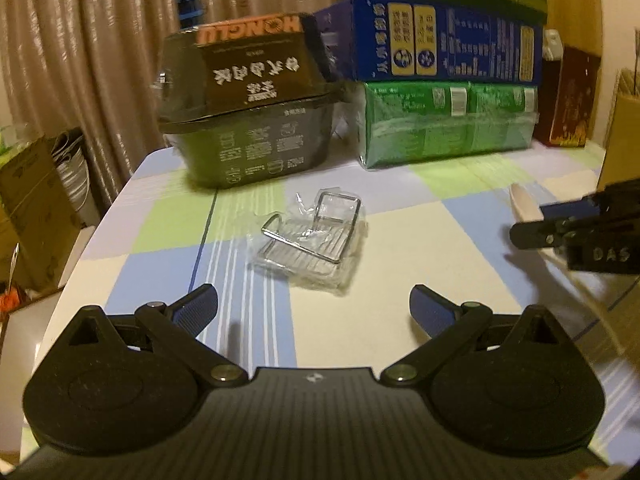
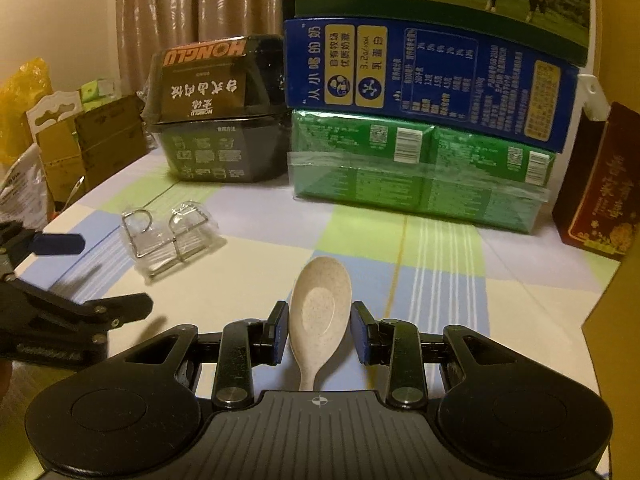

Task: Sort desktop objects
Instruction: 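Grasp the clear plastic holder with the left tool while the right tool holds the spoon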

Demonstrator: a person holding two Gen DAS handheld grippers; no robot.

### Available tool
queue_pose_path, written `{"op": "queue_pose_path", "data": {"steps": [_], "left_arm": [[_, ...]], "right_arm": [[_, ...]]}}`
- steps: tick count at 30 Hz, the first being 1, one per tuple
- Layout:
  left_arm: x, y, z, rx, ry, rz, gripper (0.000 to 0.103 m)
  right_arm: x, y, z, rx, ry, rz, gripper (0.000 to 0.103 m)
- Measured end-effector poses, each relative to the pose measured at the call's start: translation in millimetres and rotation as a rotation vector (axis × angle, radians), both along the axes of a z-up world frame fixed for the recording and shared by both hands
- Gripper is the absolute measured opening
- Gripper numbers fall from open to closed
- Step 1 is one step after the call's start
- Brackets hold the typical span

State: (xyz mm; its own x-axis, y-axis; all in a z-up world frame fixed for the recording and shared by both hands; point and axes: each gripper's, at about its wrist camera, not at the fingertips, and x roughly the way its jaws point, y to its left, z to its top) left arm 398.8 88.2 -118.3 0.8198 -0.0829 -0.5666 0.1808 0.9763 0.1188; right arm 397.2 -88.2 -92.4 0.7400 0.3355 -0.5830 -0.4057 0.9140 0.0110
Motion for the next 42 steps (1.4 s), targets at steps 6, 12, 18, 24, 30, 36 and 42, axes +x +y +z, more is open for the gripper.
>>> {"op": "queue_pose_path", "data": {"steps": [6,12,18,24,30,36,42], "left_arm": [[23.7,7.5,-9.2,0.028,0.015,-0.01,0.1],[43.1,5.8,-6.4,0.051,0.023,-0.061,0.097],[58.2,1.5,-3.4,0.066,0.03,-0.085,0.083],[53.6,-1.0,-0.9,0.039,0.048,-0.084,0.06],[23.6,-12.0,0.8,-0.019,0.071,-0.014,0.051],[-14.9,-27.6,9.0,-0.093,0.11,0.033,0.049],[-61.1,-49.6,20.8,-0.095,0.158,0.02,0.049]], "right_arm": [[7.5,7.5,-8.5,0.01,0.013,-0.005,0.03],[10.3,12.6,-10.1,0.022,0.012,0.003,0.03],[13.1,10.0,-12.0,0.02,0.017,-0.005,0.03],[12.7,9.7,-11.5,0.015,0.021,-0.011,0.03],[1.2,6.9,-8.1,-0.016,0.031,0.005,0.03],[-30.9,-9.4,2.7,-0.051,0.055,0.01,0.03],[-67.3,-24.9,30.3,-0.031,0.066,-0.001,0.03]]}}
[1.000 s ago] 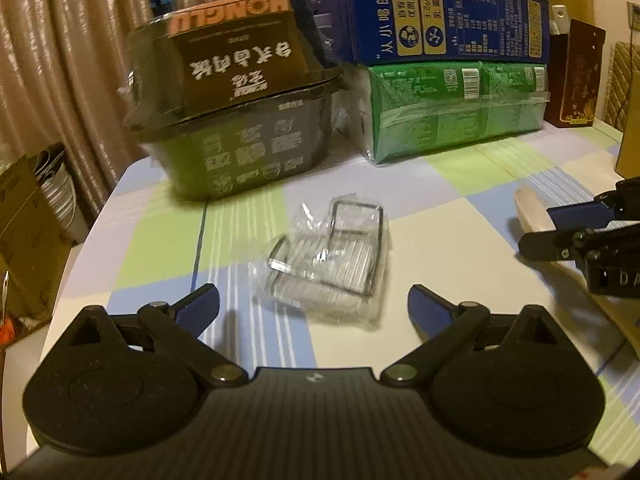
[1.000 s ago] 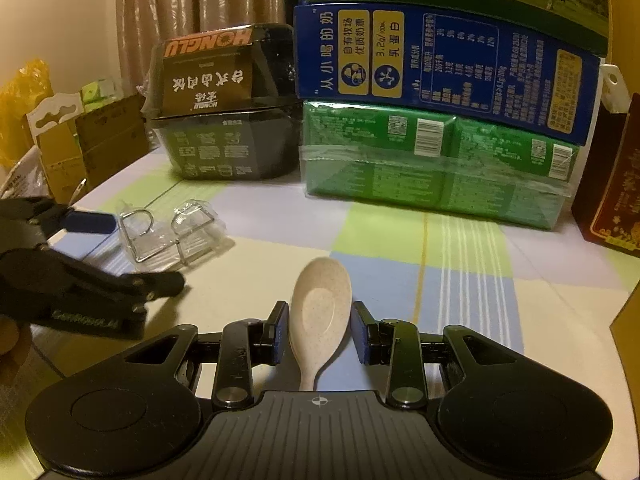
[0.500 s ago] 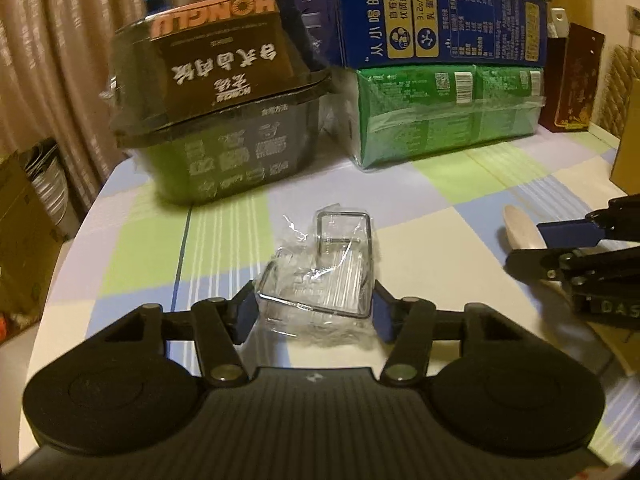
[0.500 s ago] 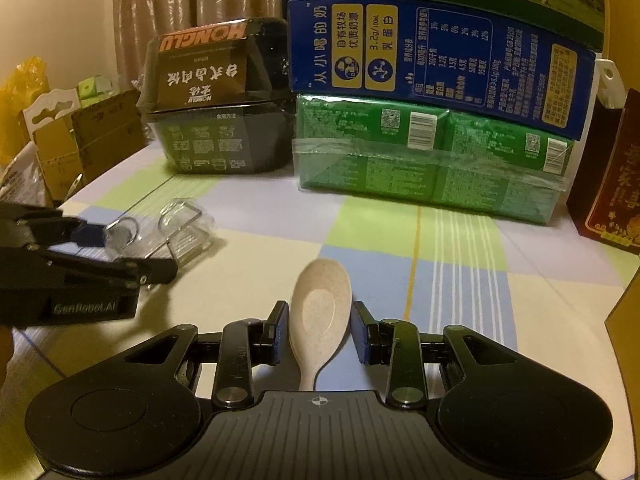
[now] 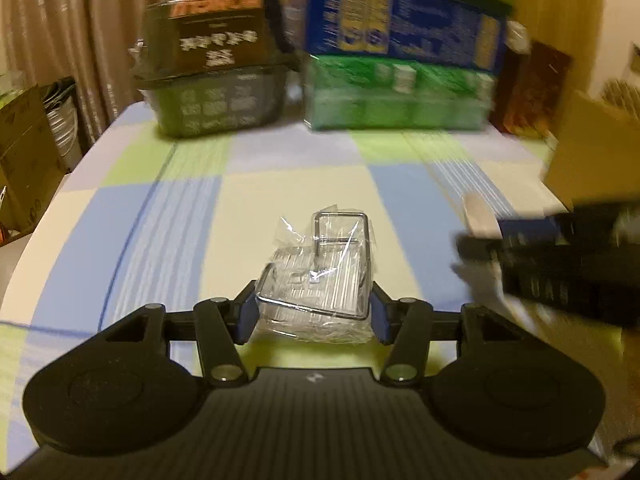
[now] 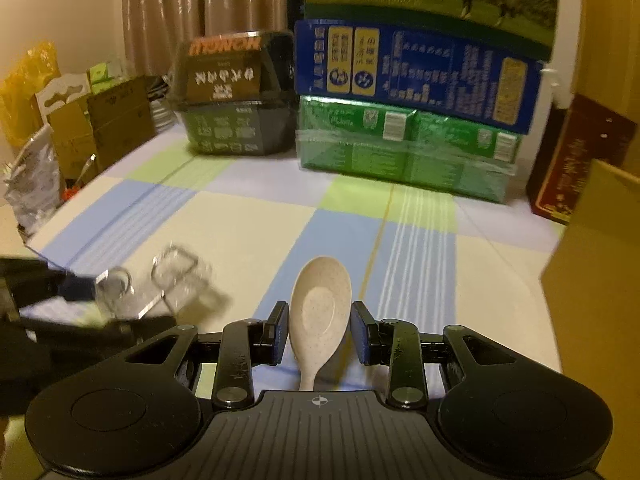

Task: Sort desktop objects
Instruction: 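Grasp the clear plastic holder with the left tool while the right tool holds the spoon, then carry the clear holder and white spoon over the cardboard box with both tools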

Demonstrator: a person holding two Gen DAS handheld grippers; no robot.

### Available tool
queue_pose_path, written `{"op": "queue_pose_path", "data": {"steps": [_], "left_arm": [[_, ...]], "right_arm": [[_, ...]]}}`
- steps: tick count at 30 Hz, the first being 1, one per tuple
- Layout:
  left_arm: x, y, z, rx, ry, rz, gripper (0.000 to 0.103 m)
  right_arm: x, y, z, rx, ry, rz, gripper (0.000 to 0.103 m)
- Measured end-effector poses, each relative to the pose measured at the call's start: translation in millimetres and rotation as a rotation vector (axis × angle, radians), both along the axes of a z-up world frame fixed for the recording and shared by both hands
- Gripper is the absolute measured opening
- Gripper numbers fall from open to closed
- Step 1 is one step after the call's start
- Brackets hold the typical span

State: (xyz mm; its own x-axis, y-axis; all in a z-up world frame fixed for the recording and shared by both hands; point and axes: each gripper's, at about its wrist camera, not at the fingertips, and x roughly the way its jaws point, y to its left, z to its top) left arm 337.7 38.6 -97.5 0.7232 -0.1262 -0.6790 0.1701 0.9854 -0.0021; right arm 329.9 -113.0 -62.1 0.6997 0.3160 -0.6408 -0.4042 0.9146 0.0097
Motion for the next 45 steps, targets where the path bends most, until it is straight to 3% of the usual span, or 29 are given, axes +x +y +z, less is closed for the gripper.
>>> {"op": "queue_pose_path", "data": {"steps": [12,24,35,45], "left_arm": [[-96.8,-6.1,52.2,-0.082,0.038,0.069,0.049],[-186.5,-55.1,109.9,-0.155,0.022,0.071,0.049],[-254.4,-111.1,141.9,-0.194,-0.008,-0.035,0.049],[-290.7,-169.9,151.0,-0.174,-0.015,-0.162,0.049]], "right_arm": [[-117.0,-44.9,47.2,0.061,0.023,-0.034,0.03],[-206.9,-107.7,88.2,0.089,0.033,-0.11,0.03],[-270.4,-166.3,114.5,0.016,0.028,-0.19,0.03],[-303.3,-220.7,126.6,0.009,0.021,-0.29,0.03]]}}
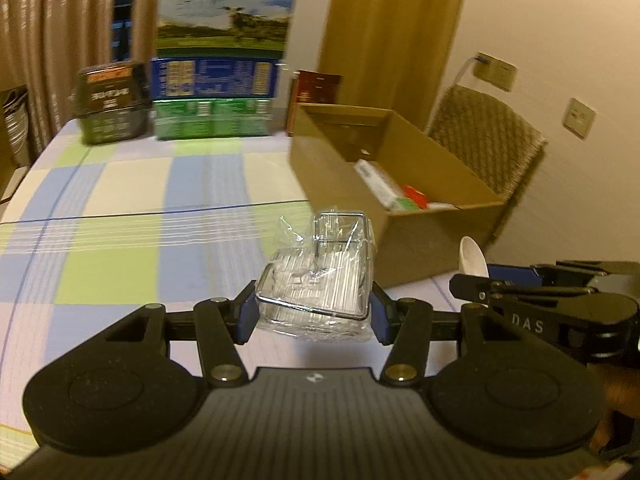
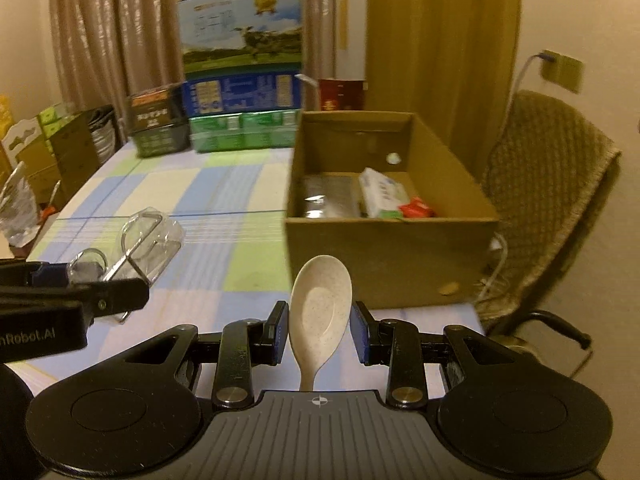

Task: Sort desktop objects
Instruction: 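Carry the clear holder and white spoon over the cardboard box with both tools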

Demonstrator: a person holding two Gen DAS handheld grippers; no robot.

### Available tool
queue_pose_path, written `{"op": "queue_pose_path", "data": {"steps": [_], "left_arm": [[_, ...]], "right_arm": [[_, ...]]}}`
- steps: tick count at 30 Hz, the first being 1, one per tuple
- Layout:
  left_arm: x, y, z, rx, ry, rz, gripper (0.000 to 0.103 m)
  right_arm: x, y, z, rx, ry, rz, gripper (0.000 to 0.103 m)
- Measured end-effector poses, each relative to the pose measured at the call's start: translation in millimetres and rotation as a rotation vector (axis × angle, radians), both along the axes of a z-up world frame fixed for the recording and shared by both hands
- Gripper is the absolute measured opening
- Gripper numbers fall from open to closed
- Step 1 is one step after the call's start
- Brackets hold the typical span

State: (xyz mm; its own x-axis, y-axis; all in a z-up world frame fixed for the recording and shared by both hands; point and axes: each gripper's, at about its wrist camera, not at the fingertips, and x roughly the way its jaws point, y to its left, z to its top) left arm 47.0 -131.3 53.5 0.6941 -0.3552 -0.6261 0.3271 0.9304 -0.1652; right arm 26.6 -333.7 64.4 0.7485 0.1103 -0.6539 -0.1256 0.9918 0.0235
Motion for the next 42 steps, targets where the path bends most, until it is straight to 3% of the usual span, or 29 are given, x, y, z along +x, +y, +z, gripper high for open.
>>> {"op": "queue_pose_path", "data": {"steps": [19,42], "left_arm": [[-17.1,-92.8,2.4,0.068,0.006,-0.136,0.049],[9.4,-123.5,18.1,0.074,-0.019,-0.151,0.049]], "right_arm": [[-10.4,-85.4,13.8,0.049,-0.024,-0.107,0.03],[20.1,-109.4,36.1,0.059,-0.068,-0.111,0.03]]}}
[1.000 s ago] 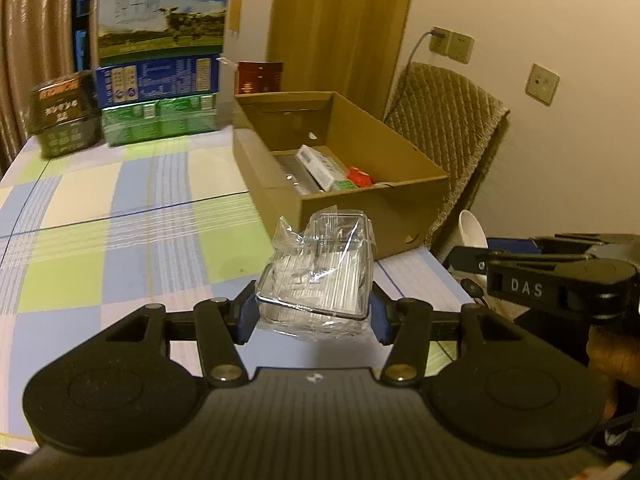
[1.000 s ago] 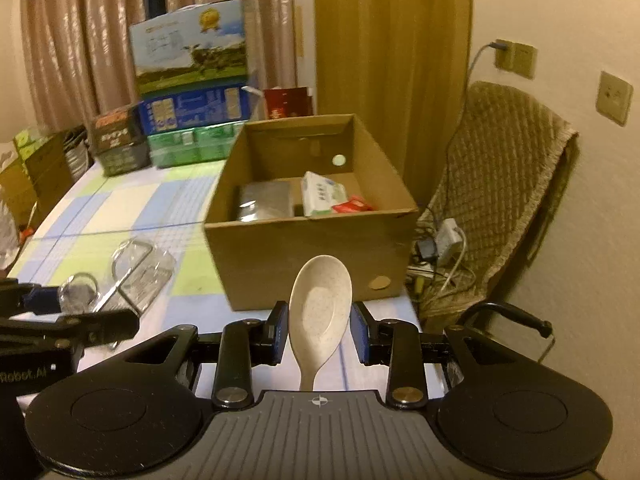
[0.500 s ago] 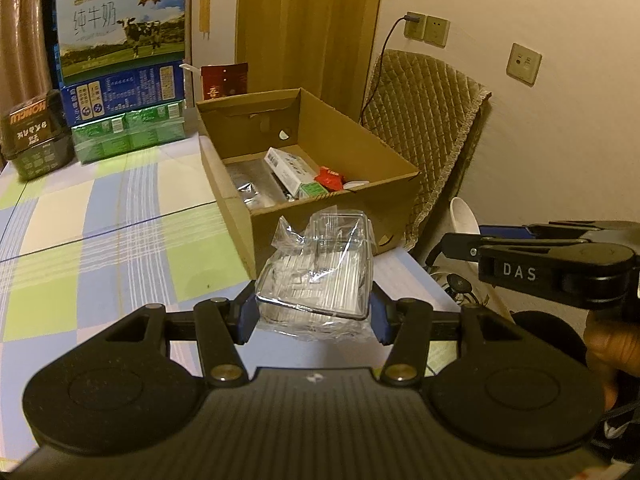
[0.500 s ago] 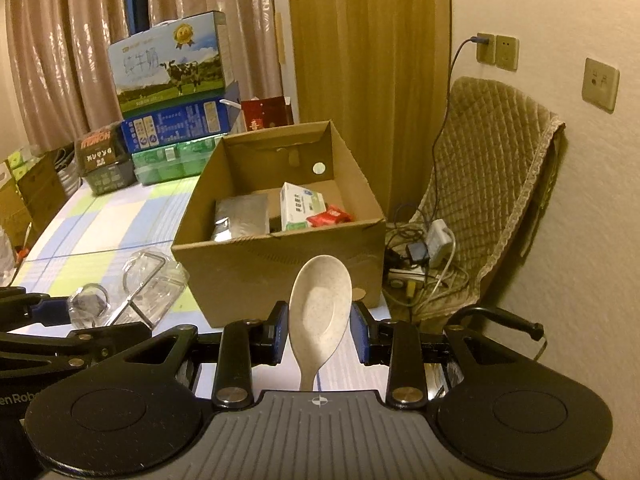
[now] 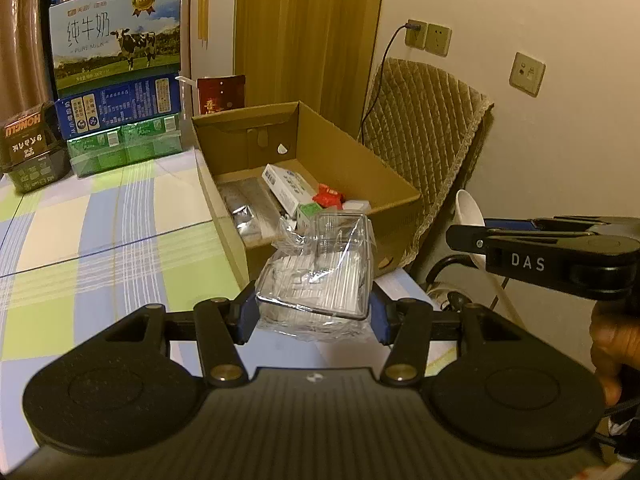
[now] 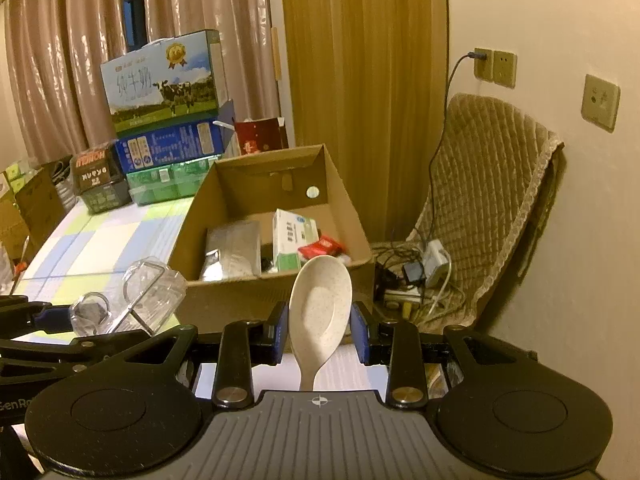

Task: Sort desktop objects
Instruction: 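Carry the clear holder and white spoon over the cardboard box with both tools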

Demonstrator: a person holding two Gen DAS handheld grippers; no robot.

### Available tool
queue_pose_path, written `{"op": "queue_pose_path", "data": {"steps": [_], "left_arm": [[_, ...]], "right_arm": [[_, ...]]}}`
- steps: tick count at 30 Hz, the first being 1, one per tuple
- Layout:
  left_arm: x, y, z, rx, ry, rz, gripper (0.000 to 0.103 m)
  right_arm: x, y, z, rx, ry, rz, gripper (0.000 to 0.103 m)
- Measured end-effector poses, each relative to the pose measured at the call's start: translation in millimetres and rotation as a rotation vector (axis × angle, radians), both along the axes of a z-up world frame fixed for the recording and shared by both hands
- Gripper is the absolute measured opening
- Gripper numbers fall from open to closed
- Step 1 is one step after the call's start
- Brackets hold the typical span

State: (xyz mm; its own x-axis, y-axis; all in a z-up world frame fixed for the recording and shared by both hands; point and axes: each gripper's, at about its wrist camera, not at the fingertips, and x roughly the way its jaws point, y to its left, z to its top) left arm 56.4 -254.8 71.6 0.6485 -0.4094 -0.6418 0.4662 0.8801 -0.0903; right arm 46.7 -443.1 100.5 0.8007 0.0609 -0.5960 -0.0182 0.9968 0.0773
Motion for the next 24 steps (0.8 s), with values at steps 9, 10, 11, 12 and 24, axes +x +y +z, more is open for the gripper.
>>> {"op": "queue_pose_path", "data": {"steps": [9,10,11,12,24], "left_arm": [[18.7,-11.1,10.5,-0.011,-0.022,0.005,0.049],[20.7,-11.9,11.3,-0.013,-0.024,0.006,0.049],[22.2,-12.8,11.9,-0.014,-0.026,0.007,0.049],[24.7,-13.7,12.6,-0.014,-0.028,0.008,0.049],[61.7,-18.0,15.3,-0.037,-0.035,0.027,0.049]], "right_arm": [[21.9,-3.6,7.2,0.0,-0.019,0.021,0.03],[25.2,-3.8,8.3,-0.003,-0.022,0.024,0.03],[28.5,-3.8,9.3,-0.004,-0.024,0.026,0.03],[31.7,-4.1,10.0,-0.002,-0.025,0.028,0.03],[79.6,-5.7,10.9,-0.024,-0.022,0.05,0.03]]}}
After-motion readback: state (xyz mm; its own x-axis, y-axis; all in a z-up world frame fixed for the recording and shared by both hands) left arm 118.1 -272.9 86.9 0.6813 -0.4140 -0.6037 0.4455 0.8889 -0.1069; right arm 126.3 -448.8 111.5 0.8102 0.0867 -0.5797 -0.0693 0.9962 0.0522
